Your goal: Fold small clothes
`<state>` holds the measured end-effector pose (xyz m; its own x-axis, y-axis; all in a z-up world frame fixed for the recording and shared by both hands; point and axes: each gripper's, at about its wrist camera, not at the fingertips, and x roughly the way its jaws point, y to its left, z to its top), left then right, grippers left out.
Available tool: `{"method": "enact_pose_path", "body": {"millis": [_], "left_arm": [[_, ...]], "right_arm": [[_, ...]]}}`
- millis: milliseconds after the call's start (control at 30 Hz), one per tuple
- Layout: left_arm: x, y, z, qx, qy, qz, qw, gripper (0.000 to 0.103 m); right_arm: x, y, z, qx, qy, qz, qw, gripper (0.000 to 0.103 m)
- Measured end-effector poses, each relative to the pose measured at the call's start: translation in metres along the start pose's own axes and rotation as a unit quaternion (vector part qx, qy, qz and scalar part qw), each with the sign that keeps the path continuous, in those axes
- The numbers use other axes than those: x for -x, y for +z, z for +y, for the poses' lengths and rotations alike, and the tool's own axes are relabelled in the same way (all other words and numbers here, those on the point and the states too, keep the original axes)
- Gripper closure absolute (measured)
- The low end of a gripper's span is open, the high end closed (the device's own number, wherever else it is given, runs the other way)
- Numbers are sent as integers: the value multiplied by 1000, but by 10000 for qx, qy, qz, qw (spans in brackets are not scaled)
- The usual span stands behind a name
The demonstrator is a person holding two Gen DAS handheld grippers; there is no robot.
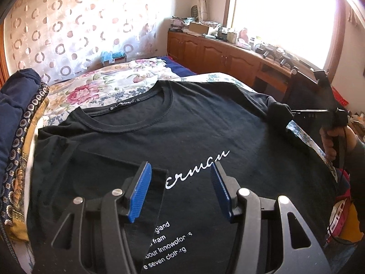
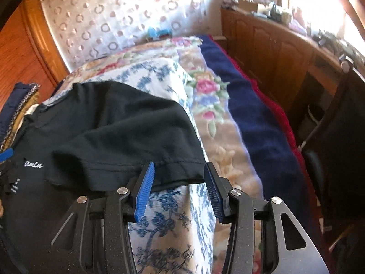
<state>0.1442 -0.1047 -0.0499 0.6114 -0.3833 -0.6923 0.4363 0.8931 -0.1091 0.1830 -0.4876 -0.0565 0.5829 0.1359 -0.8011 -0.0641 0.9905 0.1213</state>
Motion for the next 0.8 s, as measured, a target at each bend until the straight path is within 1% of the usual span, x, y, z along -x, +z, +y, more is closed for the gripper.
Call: {"method": "enact_pose_path", "body": {"millis": [67,133,167,200,233,267,300,400,567,700,800], "left_arm": [[-1,-2,1,20,9,23,10000,49],[-3,-4,1,46,23,49,10000,49],[-3,-5,2,62,28,57,10000,49],[-3,-5,3,82,33,59,9999,49],[-3,-6,3,96,37,59,9999,50],[-3,-6,3,108,40,54,9999,50],[-2,-7,3,115,46,45,9999,50],[0,-7,4,141,90,8,9999,50],[5,-7,9,201,160,-54,9997,49],[11,-9,13,267,211,-106,9994,49],[17,-11,17,340,270,-154,9989,49]], "right_arm": [[0,2,-6,-116,121,19,9999,60],[0,3,-7,-158,322,0,9994,83],[2,3,-6,-104,363,-30,9993,85],[3,3,-3,-25,283,-45,9996,90],[3,4,-2,61,179,-73,9998,97],[5,4,-2,117,116,-102,9998,99],[7,4,-2,136,101,-135,9998,101],[17,7,-4,201,-35,-346,9992,101],[40,23,12,436,93,-799,9958,101],[60,42,49,899,412,-1101,9890,101],[67,59,94,1413,804,-1230,9790,101]]}}
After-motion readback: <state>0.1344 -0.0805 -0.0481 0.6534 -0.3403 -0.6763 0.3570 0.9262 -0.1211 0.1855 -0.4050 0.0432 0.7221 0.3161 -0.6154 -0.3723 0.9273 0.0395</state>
